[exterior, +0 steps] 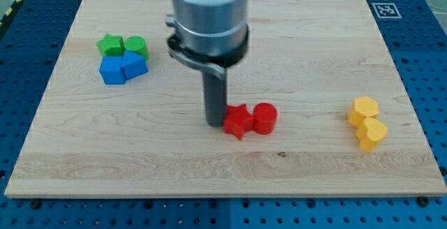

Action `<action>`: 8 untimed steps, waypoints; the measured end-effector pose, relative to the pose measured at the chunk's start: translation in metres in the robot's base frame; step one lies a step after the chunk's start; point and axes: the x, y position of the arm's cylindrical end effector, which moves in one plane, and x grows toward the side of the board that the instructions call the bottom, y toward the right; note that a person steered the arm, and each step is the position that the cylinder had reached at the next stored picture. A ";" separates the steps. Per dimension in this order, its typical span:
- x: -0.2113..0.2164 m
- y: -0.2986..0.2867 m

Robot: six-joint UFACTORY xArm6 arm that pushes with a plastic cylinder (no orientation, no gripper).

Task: Move the red blocks to the bottom center

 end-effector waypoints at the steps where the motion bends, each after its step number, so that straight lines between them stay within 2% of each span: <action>1: 0.021 0.020; 2: 0.008 0.000; 3: -0.031 -0.007; 4: -0.046 0.012; 5: -0.035 0.051; 6: -0.002 0.074; 7: 0.000 0.076; 8: -0.037 0.094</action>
